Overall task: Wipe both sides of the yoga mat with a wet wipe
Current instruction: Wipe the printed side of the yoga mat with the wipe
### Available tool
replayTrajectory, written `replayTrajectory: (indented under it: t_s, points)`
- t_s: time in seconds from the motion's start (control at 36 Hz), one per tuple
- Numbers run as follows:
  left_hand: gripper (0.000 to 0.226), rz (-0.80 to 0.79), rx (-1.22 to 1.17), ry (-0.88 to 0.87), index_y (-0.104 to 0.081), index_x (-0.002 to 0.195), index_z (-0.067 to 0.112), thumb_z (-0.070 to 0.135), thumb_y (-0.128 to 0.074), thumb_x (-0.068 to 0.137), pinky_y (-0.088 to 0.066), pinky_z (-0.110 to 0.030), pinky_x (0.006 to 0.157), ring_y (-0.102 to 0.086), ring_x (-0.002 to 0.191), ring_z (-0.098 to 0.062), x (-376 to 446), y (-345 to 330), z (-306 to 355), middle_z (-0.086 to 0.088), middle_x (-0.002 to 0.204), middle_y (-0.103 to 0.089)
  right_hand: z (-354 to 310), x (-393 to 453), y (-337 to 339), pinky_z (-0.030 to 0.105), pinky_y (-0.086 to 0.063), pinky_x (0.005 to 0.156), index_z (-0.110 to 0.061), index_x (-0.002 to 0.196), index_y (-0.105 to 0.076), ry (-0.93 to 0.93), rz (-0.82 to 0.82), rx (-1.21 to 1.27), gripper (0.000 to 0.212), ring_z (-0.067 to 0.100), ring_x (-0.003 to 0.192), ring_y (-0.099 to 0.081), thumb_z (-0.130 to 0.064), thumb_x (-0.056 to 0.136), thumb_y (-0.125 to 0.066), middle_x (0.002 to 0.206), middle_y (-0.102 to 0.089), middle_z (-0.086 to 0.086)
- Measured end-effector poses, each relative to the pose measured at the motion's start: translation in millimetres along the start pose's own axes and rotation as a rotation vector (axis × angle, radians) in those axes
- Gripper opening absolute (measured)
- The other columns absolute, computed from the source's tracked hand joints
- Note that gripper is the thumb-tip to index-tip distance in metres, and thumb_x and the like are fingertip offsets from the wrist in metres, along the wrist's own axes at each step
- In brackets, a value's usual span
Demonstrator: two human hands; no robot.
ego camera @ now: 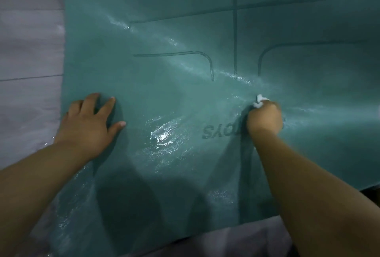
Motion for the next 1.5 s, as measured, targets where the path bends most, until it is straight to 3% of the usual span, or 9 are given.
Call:
replayTrajectory:
  t_s: [0.08,0.33,0.42,0.5,0.61,0.78,0.94,1.25,1.5]
  points:
    - [0.066,0.003,-0.026,0.014,-0.024,0.149,0.029,0.056,-0.039,0.091,-0.023,-0.044,0.109,-0.018,0.133,-0.033,-1.7,-3.4,2.3,-0.005,0.155,-0.015,-31.8,-35.4,-28.4,0.03,-0.04,0.078,-0.012,0.118,-0.057,0.045,-0.019,0.061,0.029,0.029,0.104,-0.058,-0.014,0.092,-0.043,0.124,-0.054,0.01]
    - [0.058,-0.035,-0.005,-0.042,-0.025,0.148,0.031,0.047,-0.04,0.094,-0.023,-0.044,0.113,-0.02,0.134,-0.034,-0.3,1.5,-20.0,-0.006,0.156,-0.015,-154.8,-200.1,-58.8,0.024,-0.046,0.049,-0.013,0.098,-0.07,1.477,-0.438,0.061,0.031,0.026,0.06,-0.061,-0.019,0.078,-0.047,0.093,-0.067,0.002]
    - [0.058,-0.019,-0.021,-0.025,-0.03,0.147,0.028,0.045,-0.042,0.094,-0.025,-0.046,0.111,-0.021,0.132,-0.035,-3.0,2.0,-31.2,-0.008,0.154,-0.019,-141.4,-137.1,-50.6,0.024,-0.049,0.071,-0.03,0.113,-0.062,1.227,-0.365,-0.009,0.033,0.016,0.08,-0.06,-0.019,0.084,-0.049,0.104,-0.062,-0.01]
    - [0.056,0.03,-0.025,-0.044,-0.035,0.146,0.026,0.042,-0.046,0.093,-0.025,-0.047,0.109,-0.025,0.129,-0.037,-2.9,-1.0,-32.0,-0.01,0.154,-0.023,-84.8,-31.5,-26.2,0.03,-0.041,0.092,-0.029,0.129,-0.052,0.529,-0.156,-0.107,0.038,0.024,0.112,-0.054,-0.017,0.094,-0.043,0.135,-0.046,0.0]
    - [0.05,0.105,-0.025,-0.069,-0.044,0.141,0.021,0.038,-0.049,0.094,-0.031,-0.051,0.104,-0.032,0.122,-0.043,-0.2,-6.5,-34.3,-0.016,0.149,-0.032,-53.2,-4.6,-20.7,0.031,-0.042,0.084,-0.012,0.122,-0.055,0.065,-0.014,-0.012,0.032,0.029,0.107,-0.057,-0.012,0.093,-0.041,0.127,-0.051,0.011]
    - [0.053,0.055,-0.024,-0.102,-0.039,0.144,0.023,0.045,-0.039,0.096,-0.028,-0.049,0.109,-0.031,0.127,-0.043,2.3,-8.3,-38.7,-0.016,0.152,-0.028,-177.0,-153.1,-86.8,0.032,-0.042,0.094,-0.021,0.132,-0.049,0.812,-0.315,0.04,0.04,0.025,0.114,-0.053,-0.017,0.093,-0.045,0.141,-0.041,0.0]
    - [0.057,-0.015,-0.013,-0.141,-0.031,0.148,0.023,0.04,-0.044,0.095,-0.02,-0.04,0.114,-0.025,0.134,-0.034,-4.6,-5.8,-54.6,-0.007,0.157,-0.019,-173.5,-281.2,-88.6,0.029,-0.05,0.046,-0.007,0.096,-0.072,1.557,-0.653,0.104,0.039,0.029,0.06,-0.064,-0.015,0.06,-0.086,0.096,-0.069,0.01]
    - [0.053,0.006,-0.171,-0.132,-0.036,0.144,0.01,0.028,-0.05,0.096,-0.014,-0.035,0.115,-0.023,0.137,-0.036,-19.1,-4.5,-57.5,-0.012,0.156,-0.021,-82.9,-122.5,-42.4,0.026,-0.037,0.082,-0.014,0.129,-0.053,0.209,-0.012,0.036,0.039,0.025,0.108,-0.054,-0.006,0.092,-0.046,0.128,-0.053,0.007]
    - [0.052,-0.063,-0.161,-0.166,-0.041,0.142,0.009,0.023,-0.056,0.094,-0.024,-0.04,0.114,-0.028,0.135,-0.037,-30.3,-5.1,-68.9,-0.009,0.155,-0.024,-168.0,-336.9,-83.6,0.029,-0.045,0.059,-0.01,0.104,-0.068,1.407,-0.716,0.104,0.024,0.025,0.067,-0.06,-0.021,0.084,-0.059,0.095,-0.068,0.008]
Point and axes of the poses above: each hand's wrist, its own x-axis towards the middle knuckle, its own y-axis out of the back of the hand, z = x × y, the point moved 7 cm from there along x, towards the middle knuckle
